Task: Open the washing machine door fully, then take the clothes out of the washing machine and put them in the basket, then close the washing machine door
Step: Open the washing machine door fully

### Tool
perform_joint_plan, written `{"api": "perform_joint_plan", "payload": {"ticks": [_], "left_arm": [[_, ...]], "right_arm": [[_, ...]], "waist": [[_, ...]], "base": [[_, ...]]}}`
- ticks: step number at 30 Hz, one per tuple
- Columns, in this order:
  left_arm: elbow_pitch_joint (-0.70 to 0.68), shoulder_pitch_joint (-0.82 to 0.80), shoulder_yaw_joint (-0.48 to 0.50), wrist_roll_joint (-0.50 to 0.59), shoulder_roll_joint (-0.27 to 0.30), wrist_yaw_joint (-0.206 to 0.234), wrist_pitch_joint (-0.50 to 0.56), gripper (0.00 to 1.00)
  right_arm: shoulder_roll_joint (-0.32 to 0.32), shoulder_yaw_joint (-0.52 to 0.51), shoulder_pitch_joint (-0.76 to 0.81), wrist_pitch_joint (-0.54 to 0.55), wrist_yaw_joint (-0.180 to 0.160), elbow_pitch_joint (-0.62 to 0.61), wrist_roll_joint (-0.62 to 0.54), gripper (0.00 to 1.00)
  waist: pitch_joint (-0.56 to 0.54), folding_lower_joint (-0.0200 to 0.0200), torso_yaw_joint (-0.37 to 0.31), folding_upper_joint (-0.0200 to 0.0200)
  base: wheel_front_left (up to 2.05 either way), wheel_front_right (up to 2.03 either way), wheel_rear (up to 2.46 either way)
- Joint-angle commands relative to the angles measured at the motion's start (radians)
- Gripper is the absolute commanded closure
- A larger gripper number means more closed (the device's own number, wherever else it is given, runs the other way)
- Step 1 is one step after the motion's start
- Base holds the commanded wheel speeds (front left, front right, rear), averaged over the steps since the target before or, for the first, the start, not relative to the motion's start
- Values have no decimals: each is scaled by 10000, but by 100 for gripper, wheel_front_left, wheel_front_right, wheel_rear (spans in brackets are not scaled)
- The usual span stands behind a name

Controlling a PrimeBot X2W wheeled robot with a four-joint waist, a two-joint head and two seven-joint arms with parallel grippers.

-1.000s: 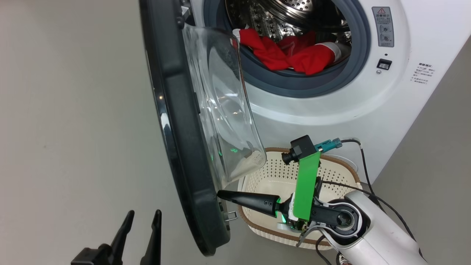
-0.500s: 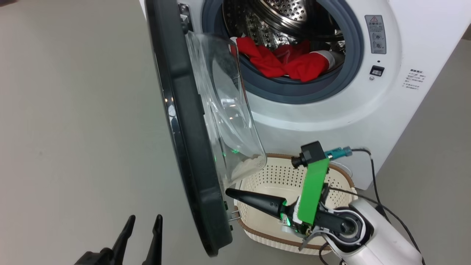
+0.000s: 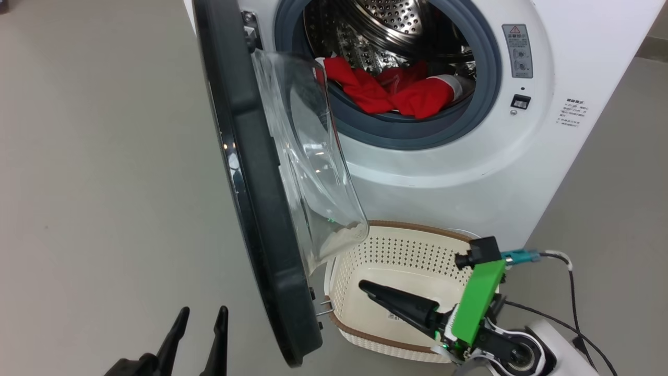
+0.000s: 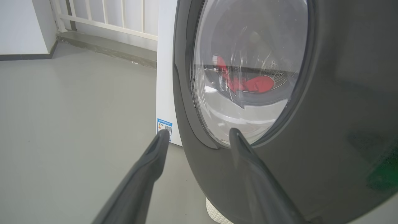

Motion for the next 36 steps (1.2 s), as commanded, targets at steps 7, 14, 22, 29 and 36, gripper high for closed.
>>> {"api": "perform_joint_plan", "payload": {"ticks": [7, 14, 22, 29, 36], "left_arm": [[-262, 21, 442, 49, 106, -35, -122, 0], [-253, -11, 507, 41, 106, -44, -122, 0], [-247, -1, 570, 28, 106, -50, -122, 0], [-250, -1, 629, 32, 106, -53, -122, 0], [-242, 16, 676, 51, 106, -56, -122, 0]], "right_arm": [[-367, 7, 491, -882, 69, -20, -812, 0], [-825, 289, 612, -2207, 69, 328, -1666, 0], [-1533, 1198, 556, -4552, 69, 577, -2921, 0], [-2091, 2214, 364, -7107, 69, 593, -3776, 0], [-2412, 2844, 162, -8167, 69, 795, -4264, 0]], "waist": [[-54, 0, -155, 0], [-1, 0, -284, 0], [-7, 0, -425, 0], [-20, 0, -519, 0], [-56, 0, -595, 0]], "base": [[0, 0, 0], [0, 0, 0], [0, 0, 0], [0, 0, 0], [0, 0, 0]]}}
